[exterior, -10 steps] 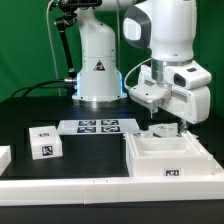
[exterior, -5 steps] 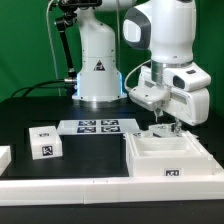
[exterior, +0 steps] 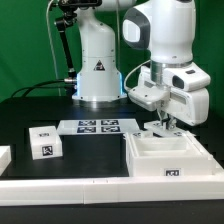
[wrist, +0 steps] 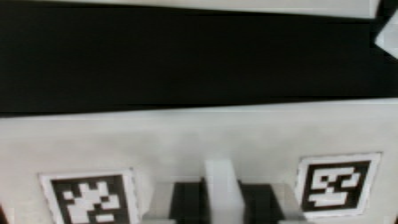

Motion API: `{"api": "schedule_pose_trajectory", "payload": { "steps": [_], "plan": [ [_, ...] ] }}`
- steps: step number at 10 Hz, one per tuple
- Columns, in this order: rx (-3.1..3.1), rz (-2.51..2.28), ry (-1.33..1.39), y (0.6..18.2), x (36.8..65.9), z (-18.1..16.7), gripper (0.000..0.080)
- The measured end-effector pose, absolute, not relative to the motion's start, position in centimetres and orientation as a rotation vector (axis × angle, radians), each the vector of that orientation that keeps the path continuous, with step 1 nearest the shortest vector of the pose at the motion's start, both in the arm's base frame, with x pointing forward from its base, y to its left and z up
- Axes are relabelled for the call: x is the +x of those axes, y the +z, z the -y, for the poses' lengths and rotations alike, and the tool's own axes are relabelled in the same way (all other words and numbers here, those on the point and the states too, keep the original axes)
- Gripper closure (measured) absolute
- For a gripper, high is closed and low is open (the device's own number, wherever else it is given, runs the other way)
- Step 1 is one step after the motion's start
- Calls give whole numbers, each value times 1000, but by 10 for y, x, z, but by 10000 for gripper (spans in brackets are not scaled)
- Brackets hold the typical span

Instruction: Assemble cabinet

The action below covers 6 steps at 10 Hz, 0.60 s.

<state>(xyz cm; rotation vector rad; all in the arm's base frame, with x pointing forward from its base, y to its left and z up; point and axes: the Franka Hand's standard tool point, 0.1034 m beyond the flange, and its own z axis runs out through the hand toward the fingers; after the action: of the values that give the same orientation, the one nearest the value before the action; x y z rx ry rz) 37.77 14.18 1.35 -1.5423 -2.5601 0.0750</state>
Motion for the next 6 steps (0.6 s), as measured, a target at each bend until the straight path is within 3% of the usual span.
{"api": "schedule_pose_trajectory", "payload": {
  "steps": [3, 6],
  "plan": [
    [-1573, 2545, 77, 15, 378, -141, 725],
    [-1851, 2421, 95, 41, 387, -127, 728]
  ]
}}
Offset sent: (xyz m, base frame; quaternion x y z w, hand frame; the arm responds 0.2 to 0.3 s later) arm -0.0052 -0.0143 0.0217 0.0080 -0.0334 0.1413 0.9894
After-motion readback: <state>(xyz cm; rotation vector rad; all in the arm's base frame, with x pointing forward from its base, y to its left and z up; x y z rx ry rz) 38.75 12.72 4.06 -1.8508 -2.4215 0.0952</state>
